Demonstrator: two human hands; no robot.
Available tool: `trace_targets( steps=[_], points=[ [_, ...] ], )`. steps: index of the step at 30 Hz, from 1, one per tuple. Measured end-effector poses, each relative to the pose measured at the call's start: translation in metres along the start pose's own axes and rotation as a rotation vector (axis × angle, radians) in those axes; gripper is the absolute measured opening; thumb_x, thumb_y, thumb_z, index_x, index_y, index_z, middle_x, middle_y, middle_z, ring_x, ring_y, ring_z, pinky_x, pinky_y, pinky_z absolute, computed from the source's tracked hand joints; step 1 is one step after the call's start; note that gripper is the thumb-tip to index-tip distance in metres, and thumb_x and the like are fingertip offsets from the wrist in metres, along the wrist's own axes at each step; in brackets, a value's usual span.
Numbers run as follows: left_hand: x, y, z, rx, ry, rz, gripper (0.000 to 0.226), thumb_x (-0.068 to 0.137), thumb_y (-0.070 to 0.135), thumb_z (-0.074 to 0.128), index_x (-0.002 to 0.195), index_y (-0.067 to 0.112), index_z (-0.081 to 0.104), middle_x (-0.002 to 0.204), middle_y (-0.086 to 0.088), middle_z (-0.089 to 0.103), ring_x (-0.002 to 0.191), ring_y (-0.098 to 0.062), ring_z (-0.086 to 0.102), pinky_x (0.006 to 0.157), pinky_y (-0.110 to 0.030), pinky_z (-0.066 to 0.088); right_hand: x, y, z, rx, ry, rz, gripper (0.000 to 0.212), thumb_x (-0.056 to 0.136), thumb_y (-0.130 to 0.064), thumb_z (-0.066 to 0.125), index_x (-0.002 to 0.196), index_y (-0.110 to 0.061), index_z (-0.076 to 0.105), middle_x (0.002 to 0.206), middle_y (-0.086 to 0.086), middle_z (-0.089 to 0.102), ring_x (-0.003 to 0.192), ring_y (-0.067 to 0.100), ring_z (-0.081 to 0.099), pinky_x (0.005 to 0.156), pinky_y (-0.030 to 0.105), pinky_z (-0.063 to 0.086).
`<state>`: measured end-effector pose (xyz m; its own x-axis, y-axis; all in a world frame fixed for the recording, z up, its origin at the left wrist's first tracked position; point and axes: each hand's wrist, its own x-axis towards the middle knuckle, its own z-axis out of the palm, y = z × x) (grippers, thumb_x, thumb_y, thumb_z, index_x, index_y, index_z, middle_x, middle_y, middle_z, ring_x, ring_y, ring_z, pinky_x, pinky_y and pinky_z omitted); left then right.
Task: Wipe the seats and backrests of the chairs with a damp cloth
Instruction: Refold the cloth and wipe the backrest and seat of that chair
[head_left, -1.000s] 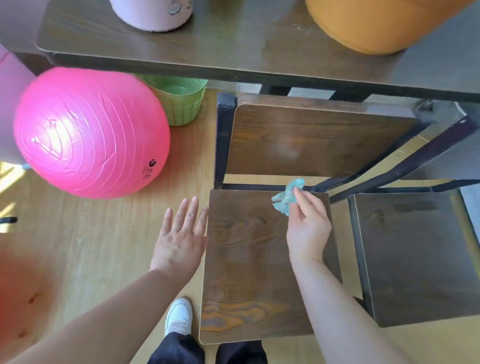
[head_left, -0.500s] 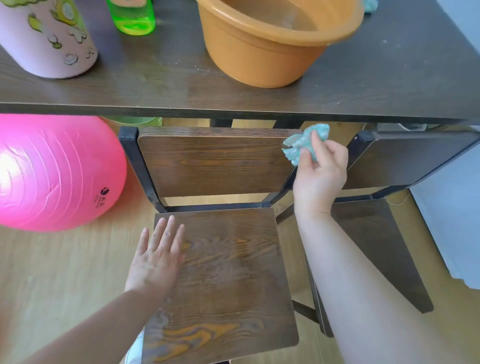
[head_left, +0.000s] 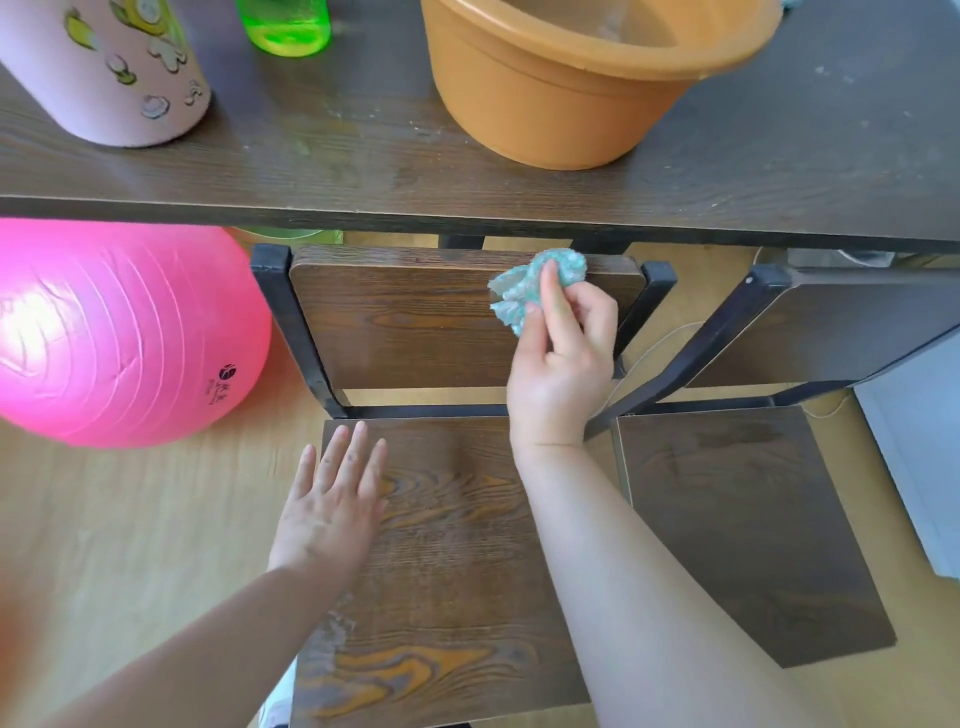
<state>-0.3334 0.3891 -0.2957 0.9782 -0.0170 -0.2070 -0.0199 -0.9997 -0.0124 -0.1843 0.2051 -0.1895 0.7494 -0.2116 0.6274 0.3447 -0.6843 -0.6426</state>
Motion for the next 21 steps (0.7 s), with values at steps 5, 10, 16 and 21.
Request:
trace_targets(
  steps=[5,10,16,21],
  points=[
    [-0.001,-0.017,-0.009,-0.045,0.029,-0.010,0.056,0.106,0.035,0.020,0.154,0.016,-0.001,0.163,-0.010,-0.009,0.152,-0.029,-0.010,0.117,-0.046,-0.017,-0.011,-0.026,0.031,0.044,-0.066,-0.017,0.033,0.093,-0.005,0.063,0.126,-0.004,0.066,0.111,0.016,0.060,0.105,0.025,0.061,0.085,0.037,0.058],
    [-0.005,-0.046,-0.012,-0.097,-0.028,-0.054,0.065,0.104,0.036,0.035,0.153,0.017,-0.004,0.163,-0.010,-0.009,0.152,-0.029,-0.006,0.121,-0.050,-0.004,-0.019,-0.046,0.053,0.042,-0.047,0.021,0.034,0.093,-0.007,0.063,0.127,-0.004,0.065,0.112,0.014,0.060,0.105,0.024,0.061,0.088,0.032,0.057],
    [-0.011,-0.072,-0.026,-0.014,-0.162,-0.068,0.064,0.107,0.041,0.012,0.144,0.016,-0.033,0.152,-0.009,-0.039,0.147,-0.028,-0.029,0.121,-0.050,-0.013,-0.033,-0.069,0.069,0.047,-0.041,0.023,0.035,0.094,-0.007,0.063,0.129,-0.004,0.064,0.114,0.015,0.059,0.108,0.023,0.061,0.089,0.029,0.057],
    [-0.017,-0.086,-0.029,-0.030,-0.181,-0.070,0.062,0.106,0.039,0.011,0.147,0.016,-0.029,0.153,-0.009,-0.036,0.148,-0.029,-0.027,0.122,-0.051,-0.009,-0.048,-0.090,0.079,0.056,-0.059,0.006,0.034,0.095,-0.009,0.062,0.128,-0.003,0.064,0.113,0.016,0.060,0.107,0.024,0.061,0.089,0.027,0.056]
  ],
)
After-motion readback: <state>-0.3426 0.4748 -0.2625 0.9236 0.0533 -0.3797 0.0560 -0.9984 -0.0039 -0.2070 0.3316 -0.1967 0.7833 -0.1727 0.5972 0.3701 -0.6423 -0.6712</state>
